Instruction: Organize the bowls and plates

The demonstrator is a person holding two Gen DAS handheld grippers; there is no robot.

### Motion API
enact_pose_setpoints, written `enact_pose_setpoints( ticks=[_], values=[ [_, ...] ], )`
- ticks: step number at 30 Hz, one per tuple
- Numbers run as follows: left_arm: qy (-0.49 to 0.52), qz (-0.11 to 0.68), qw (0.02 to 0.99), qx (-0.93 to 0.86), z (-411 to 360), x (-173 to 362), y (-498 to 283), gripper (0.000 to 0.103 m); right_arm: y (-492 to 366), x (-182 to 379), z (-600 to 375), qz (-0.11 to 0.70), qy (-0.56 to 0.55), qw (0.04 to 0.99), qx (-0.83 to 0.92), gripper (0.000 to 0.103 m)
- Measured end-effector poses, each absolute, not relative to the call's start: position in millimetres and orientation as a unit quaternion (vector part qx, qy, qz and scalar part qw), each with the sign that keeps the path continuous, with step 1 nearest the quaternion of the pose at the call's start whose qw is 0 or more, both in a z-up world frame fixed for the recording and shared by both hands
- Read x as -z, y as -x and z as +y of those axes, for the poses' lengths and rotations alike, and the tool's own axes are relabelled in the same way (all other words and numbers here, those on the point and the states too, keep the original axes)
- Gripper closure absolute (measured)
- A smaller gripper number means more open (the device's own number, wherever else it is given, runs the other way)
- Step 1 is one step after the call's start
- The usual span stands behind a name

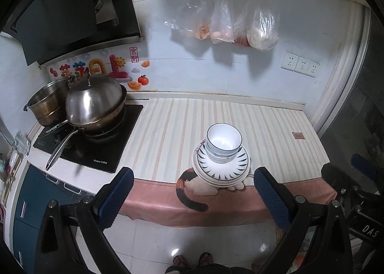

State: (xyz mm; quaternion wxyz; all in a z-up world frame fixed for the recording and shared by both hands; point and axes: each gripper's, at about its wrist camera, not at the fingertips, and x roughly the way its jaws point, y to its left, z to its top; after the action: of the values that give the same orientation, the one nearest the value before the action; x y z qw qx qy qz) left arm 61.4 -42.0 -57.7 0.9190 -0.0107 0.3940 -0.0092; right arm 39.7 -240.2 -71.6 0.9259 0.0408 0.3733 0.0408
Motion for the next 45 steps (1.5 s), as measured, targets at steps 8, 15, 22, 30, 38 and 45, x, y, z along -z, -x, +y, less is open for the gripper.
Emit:
enact_pose_setpoints(
  ticks=[8, 15, 22, 30, 38, 45],
  values=[
    [0.003, 0.387, 0.922, 0.016, -31.5, 51.6, -47.8, 0.0, -26.3, 64.0, -230.0, 0.367, -0.043, 0.929, -0.026, 0.004],
    [0.007, 0.385, 0.923, 0.014, -25.1, 48.4, -38.4, 0.0, -21.8, 63.4, -227.7, 0.365, -0.041, 0.93, -0.028, 0.004],
    [0.005, 0.38, 0.925, 0.007, -16.3, 45.7, -31.0, 0.0, -14.2, 61.9, -219.6, 0.363, -0.038, 0.931, -0.029, 0.004],
    [0.006, 0.377, 0.926, 0.01, -14.5, 44.1, -28.0, 0.0, -13.6, 60.8, -218.3, 0.367, -0.04, 0.929, -0.023, 0.004],
    [0.007, 0.375, 0.927, 0.011, -14.2, 42.6, -25.0, 0.0, -13.3, 59.3, -218.5, 0.365, -0.038, 0.93, -0.02, 0.004],
    [0.007, 0.376, 0.927, 0.012, -12.9, 42.1, -24.4, 0.0, -10.8, 57.1, -218.4, 0.362, -0.037, 0.931, -0.019, 0.003]
  ],
)
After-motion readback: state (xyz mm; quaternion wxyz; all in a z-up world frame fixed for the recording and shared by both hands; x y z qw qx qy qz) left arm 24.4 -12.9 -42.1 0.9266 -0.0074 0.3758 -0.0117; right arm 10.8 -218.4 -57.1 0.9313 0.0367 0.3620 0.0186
